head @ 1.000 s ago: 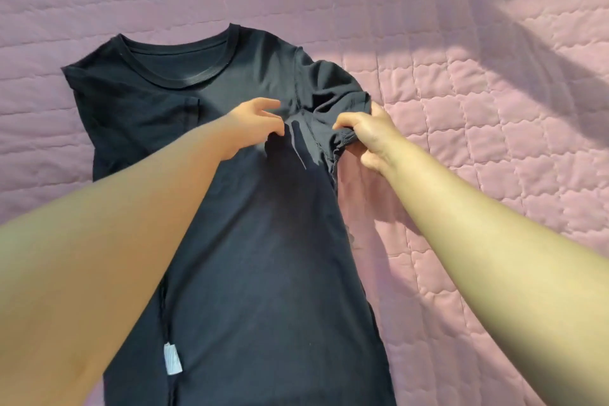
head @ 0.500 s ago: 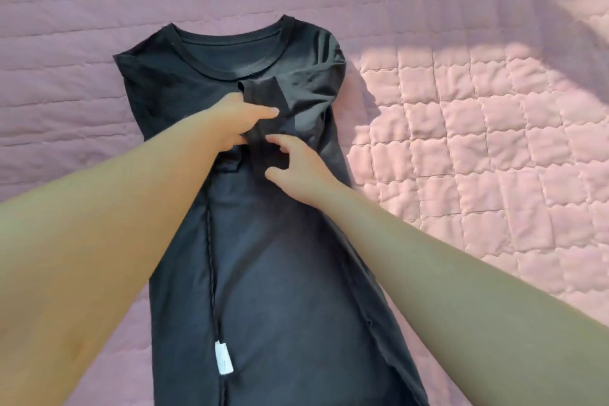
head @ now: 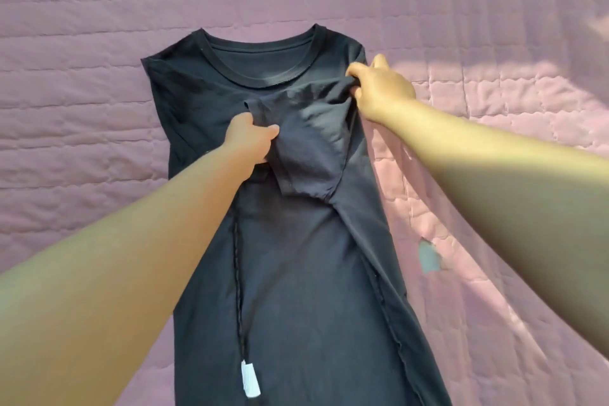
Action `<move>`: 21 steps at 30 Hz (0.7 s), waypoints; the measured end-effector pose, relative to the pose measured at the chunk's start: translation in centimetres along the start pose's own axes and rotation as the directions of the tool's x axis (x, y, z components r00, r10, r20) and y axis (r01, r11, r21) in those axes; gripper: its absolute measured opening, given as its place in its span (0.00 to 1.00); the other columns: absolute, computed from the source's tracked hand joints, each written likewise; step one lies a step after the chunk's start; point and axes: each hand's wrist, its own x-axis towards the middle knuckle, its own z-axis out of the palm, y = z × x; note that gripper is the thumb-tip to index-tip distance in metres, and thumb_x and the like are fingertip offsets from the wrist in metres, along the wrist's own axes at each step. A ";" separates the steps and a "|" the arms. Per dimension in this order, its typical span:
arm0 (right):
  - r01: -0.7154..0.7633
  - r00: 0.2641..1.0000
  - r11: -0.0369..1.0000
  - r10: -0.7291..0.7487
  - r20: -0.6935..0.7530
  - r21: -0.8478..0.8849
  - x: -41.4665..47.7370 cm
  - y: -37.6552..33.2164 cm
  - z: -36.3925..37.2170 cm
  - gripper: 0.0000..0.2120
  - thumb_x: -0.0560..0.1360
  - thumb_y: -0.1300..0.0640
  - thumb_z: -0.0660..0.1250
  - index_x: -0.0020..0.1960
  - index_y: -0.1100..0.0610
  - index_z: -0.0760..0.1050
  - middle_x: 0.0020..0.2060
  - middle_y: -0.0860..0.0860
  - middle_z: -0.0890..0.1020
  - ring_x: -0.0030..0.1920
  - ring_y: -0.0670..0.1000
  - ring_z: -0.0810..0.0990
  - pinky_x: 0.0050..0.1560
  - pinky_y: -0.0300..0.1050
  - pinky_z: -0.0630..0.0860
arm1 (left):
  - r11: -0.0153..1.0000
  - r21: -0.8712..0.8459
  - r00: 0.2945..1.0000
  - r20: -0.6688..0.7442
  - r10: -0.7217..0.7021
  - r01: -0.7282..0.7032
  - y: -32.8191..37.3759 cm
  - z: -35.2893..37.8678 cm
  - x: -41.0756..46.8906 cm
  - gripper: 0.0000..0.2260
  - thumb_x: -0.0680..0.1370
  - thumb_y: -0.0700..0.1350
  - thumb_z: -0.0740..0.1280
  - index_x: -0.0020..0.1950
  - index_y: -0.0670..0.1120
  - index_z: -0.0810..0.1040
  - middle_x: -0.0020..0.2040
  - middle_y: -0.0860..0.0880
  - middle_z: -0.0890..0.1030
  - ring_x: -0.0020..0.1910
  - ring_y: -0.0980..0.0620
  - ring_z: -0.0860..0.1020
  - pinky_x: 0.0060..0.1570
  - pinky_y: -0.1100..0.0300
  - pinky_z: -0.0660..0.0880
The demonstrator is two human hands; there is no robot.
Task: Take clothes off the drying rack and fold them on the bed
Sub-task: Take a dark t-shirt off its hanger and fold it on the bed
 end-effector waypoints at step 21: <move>0.140 0.978 0.990 -0.142 0.151 0.024 -19.4 -3.1 8.5 0.29 0.80 0.49 0.60 0.78 0.49 0.54 0.78 0.50 0.52 0.78 0.53 0.50 0.74 0.57 0.52 | 0.990 0.064 0.990 -0.054 0.131 -0.127 -9.1 -0.2 -9.3 0.21 0.75 0.40 0.71 0.65 0.52 0.71 0.53 0.52 0.76 0.45 0.57 0.78 0.52 0.60 0.76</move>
